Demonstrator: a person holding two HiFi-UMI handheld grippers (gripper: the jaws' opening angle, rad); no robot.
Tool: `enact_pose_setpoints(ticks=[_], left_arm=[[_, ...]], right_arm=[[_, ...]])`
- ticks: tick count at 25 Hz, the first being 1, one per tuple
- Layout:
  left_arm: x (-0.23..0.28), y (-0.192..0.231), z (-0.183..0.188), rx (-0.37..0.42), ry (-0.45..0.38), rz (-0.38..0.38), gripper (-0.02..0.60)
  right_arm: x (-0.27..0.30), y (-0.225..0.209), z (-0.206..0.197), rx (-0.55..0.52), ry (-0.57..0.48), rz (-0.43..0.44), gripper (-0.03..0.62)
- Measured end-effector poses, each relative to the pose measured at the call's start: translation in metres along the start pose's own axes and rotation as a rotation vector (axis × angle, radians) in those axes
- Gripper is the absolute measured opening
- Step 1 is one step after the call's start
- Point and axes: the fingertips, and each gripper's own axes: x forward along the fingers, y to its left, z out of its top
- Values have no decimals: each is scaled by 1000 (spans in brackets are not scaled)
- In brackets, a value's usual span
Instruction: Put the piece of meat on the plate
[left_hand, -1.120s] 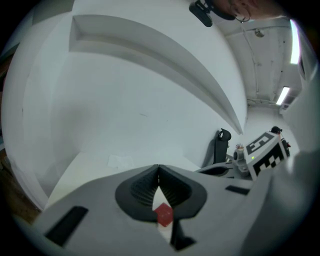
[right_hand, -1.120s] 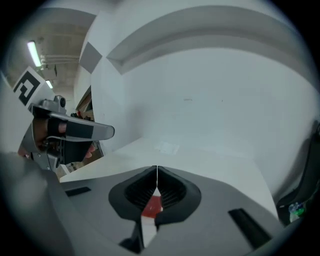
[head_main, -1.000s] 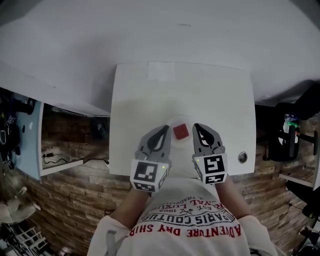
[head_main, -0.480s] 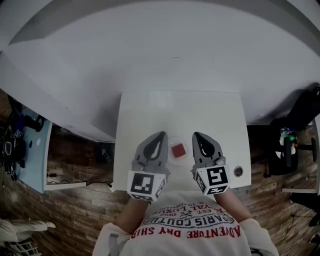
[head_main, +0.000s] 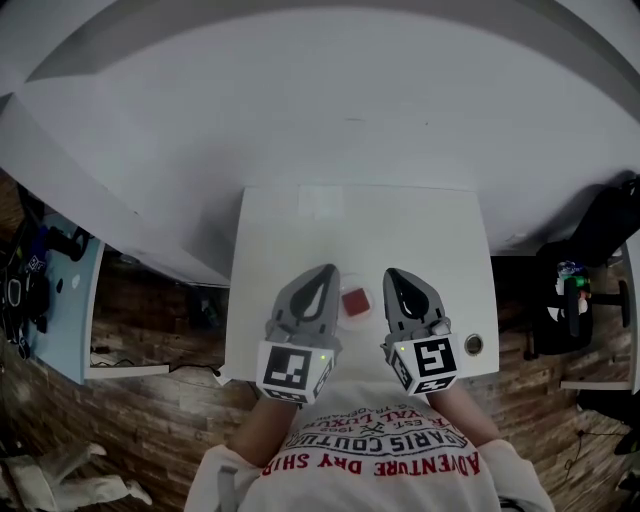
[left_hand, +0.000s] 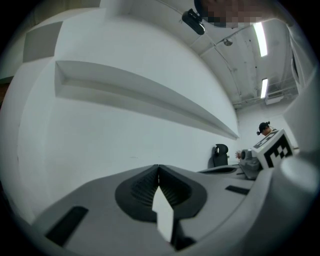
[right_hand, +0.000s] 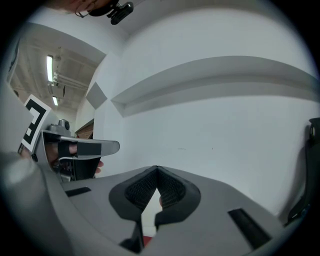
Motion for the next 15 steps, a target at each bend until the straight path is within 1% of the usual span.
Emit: enact_pose_setpoints(ticks=[5, 15], left_arm=[[-2, -2, -3, -4, 8, -7, 8], [-8, -8, -6, -5, 17, -19, 8]], right_arm=[[-2, 1, -4, 33, 19, 2, 12], [-10, -3, -5, 15, 18, -45, 12]])
